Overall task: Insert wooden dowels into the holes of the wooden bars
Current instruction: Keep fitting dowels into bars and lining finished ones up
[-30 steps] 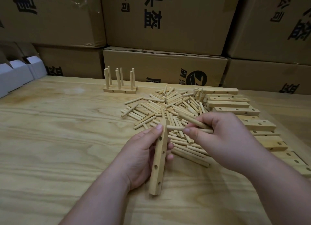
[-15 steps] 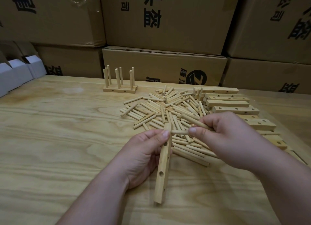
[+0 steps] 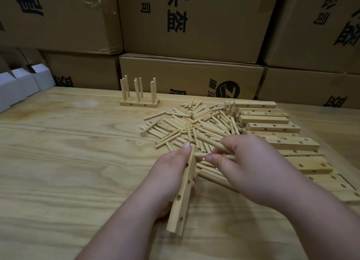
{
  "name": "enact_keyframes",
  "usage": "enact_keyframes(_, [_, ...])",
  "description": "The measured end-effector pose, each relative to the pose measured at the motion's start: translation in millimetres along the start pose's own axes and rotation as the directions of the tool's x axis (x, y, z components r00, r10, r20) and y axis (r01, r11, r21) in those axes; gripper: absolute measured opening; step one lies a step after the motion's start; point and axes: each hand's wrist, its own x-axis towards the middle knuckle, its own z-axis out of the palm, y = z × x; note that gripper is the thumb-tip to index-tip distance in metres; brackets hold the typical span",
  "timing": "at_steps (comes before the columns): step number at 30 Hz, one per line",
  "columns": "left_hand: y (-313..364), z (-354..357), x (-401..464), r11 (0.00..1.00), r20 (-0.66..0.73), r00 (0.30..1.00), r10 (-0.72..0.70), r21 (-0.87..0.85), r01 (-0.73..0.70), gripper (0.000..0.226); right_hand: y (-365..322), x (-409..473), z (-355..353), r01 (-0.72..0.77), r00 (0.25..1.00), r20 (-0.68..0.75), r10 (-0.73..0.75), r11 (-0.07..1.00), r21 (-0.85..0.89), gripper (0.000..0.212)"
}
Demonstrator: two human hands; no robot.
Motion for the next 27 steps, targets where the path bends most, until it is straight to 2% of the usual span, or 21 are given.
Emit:
enact_keyframes(3, [0, 0, 0, 1.000, 0.013, 1.000, 0.010, 0.025, -0.010, 0.046, 0, 1, 2, 0.004, 1.000, -0.003, -0.004, 1.000, 0.009, 0.023])
enact_keyframes(9, [-6, -2, 2, 0.990, 0.038, 0.998, 0.048, 0.129, -0.053, 0.045, 11, 5, -2, -0.085, 0.996, 0.045, 0.079, 0.985, 0.151, 0.022])
enact_keyframes(15, [-15, -1, 8, 0.970, 0.029, 0.993, 0.110, 0.215, -0.114, 0.046, 6, 5, 6, -0.055, 0.998, 0.010, 0.054, 0.997, 0.053, 0.026])
enact_keyframes(22, [-17, -5, 11, 0.950, 0.100, 0.988, 0.118, 0.278, -0.142, 0.046, 10, 6, 0, -0.050, 0.998, 0.054, 0.046, 0.996, 0.071, 0.022])
enact_keyframes(27, [-19, -3, 11, 0.939, 0.072, 0.987, 0.144, 0.306, -0.159, 0.045, 7, 6, 3, -0.037, 0.999, 0.017, 0.037, 0.999, 0.015, 0.023])
